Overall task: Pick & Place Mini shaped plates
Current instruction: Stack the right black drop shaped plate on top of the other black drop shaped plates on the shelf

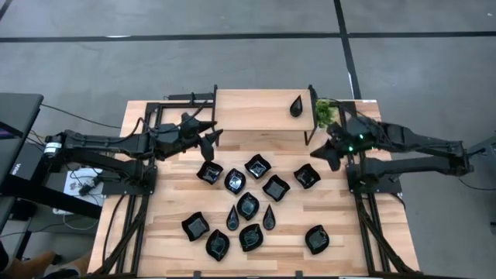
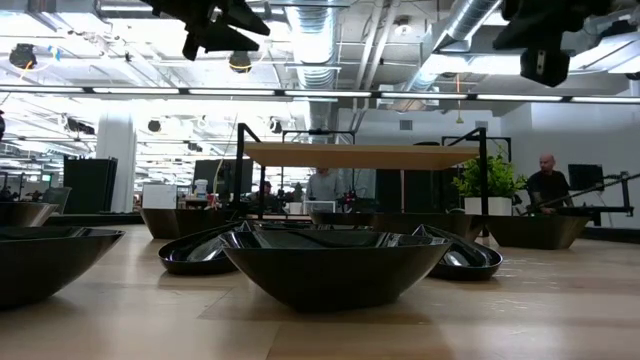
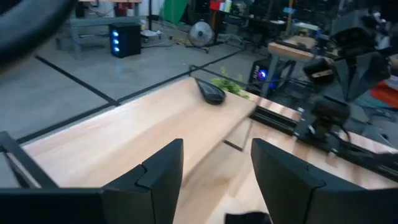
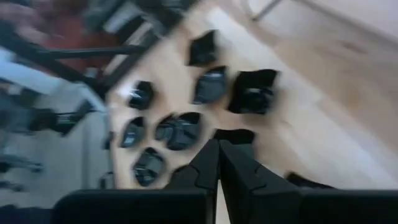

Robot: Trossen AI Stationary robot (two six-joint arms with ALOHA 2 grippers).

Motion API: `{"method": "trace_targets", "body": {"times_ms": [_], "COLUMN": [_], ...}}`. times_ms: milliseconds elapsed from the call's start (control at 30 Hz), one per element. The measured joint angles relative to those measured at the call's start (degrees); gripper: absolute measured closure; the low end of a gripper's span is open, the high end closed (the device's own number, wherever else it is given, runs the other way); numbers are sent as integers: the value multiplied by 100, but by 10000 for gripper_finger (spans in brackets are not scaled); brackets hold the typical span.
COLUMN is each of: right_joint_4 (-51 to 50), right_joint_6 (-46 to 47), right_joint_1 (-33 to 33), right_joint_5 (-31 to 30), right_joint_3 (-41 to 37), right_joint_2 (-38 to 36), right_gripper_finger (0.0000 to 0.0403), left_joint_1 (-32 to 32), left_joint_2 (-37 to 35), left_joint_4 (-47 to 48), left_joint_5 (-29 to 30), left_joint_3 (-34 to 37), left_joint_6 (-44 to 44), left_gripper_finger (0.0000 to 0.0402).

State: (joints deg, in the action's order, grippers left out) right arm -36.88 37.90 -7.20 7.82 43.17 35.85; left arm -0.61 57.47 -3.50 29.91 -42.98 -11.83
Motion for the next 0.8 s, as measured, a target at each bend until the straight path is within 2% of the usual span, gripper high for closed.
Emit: {"method": "trace_targets", "body": {"times_ms": [133, 267, 533, 700, 800], "right_joint_4": [1225, 2049, 2904, 2981, 2921], "right_joint_6": [170, 462, 1286, 1979, 2185], "right_joint_1": [743, 1405, 2591, 3030, 3130], "right_joint_5": [-90, -234, -183, -213, -335], "right_joint_3": [-550, -804, -688, -193, 228], "right_joint_2": [-34, 411, 2175, 3269, 3888], "right_gripper_finger": [395, 395, 395, 395, 399], "left_joint_1": [-290, -537, -700, -720, -862], "left_joint_2": [0, 0, 0, 0, 0], "left_joint_4": [111, 271, 495, 1105, 1255], "left_joint_5": [-2, -2, -1, 3, 18], "left_joint_3": [0, 0, 0, 0, 0], "left_joint_6": [-2, -68, -274, -648, -553], "left_gripper_finger": [211, 211, 211, 211, 211]}}
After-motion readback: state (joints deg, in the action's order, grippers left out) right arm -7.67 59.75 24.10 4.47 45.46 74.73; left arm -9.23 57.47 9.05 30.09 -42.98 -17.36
